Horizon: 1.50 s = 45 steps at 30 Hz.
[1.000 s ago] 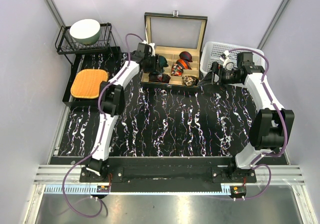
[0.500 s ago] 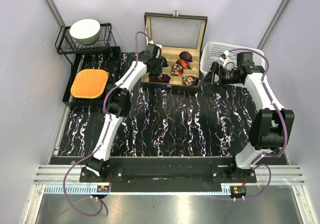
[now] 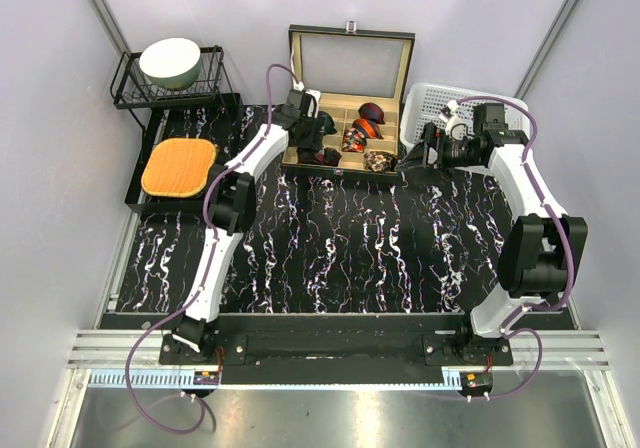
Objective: Roll the ties
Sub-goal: Place the tie in the storage box.
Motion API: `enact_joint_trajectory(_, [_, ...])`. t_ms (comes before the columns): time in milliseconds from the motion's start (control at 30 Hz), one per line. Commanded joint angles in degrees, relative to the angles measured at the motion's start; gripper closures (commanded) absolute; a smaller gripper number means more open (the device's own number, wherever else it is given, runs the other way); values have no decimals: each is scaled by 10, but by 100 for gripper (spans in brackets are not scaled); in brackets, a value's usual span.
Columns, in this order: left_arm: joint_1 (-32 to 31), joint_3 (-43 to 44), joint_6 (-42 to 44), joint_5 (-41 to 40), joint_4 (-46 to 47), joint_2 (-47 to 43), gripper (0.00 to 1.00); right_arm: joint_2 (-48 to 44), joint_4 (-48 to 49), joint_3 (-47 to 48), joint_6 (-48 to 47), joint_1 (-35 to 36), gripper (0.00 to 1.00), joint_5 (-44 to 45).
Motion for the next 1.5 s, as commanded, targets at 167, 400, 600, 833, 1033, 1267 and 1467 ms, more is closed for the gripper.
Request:
enact_joint_trajectory(167, [10,-27,42,-20,18,-45,21,-5,-2,17,-9,-3,0,-12])
enact_joint_trajectory(400, [10,-21,35,22,48,-72,5,-11,-2,13,-12,-3,0,-14])
enact_joint_trajectory(600, [11,-40,23,52,65,-100,1,-12,-2,9,-13,-3,0,-14])
enact_joint_trajectory(833, [8,-72,22,60,94,-148,15,-9,-2,8,-12,-3,0,-21])
enact_joint_trajectory(1033, [7,-97,23,46,92,-166,43,-7,-1,11,-11,-3,0,-23])
enact_joint_trajectory(1267, [8,-101,18,46,97,-142,67,-6,0,14,-11,-3,0,-24])
enact_joint_trajectory(1467, [8,-98,28,40,102,-123,73,-3,0,16,-12,-3,0,-18])
